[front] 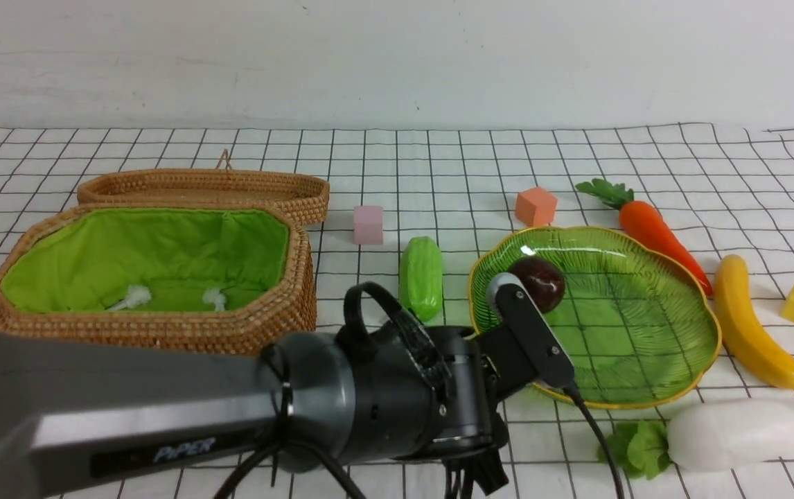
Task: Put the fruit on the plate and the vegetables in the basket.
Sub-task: Grab a tomato with your left arm and place it on the plate on the right.
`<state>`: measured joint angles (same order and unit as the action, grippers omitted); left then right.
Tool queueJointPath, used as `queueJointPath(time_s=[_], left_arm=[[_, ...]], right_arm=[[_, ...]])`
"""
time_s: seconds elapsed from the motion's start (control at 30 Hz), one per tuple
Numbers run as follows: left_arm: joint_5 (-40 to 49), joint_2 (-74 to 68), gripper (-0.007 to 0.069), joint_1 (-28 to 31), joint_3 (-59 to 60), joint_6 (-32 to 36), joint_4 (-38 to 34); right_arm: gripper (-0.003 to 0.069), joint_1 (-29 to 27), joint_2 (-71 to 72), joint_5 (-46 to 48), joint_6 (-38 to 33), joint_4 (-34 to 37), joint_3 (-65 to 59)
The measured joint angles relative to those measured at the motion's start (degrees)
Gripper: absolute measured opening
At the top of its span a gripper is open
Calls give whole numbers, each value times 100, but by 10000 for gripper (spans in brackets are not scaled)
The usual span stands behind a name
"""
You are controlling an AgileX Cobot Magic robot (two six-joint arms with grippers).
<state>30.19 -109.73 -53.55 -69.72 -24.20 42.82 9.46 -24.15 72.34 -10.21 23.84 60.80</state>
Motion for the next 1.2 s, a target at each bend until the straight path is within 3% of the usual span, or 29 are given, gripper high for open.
queueJointPath(time_s=[0.27,0.4,0.47,0.67,0.9,1.1,1.2], left_arm=[[540,1077,475,-219,-350,109,-653],[111,1301,475,-302,-767,778,-1370],[-187,1144,475,-315,-1132,1515,-2152],[-454,-307,473,-284,-2570,2988,-3509],[-255,-1749,472,-124,-3848,3140,-3679],[-214,-1985,489,-85,-4049,3152,-3674],[-104,-1911,617,-85,-4068,3146,-3674]], right_arm=[[108,0,5,0,334,-433,0],[108,0,5,-109,837,-1016,0],[108,0,5,-271,1157,-1300,0],[118,0,5,-326,1287,-1206,0],[123,0,5,8,1211,-991,0],[123,0,5,8,1071,-954,0],[125,0,5,8,1021,-934,0]])
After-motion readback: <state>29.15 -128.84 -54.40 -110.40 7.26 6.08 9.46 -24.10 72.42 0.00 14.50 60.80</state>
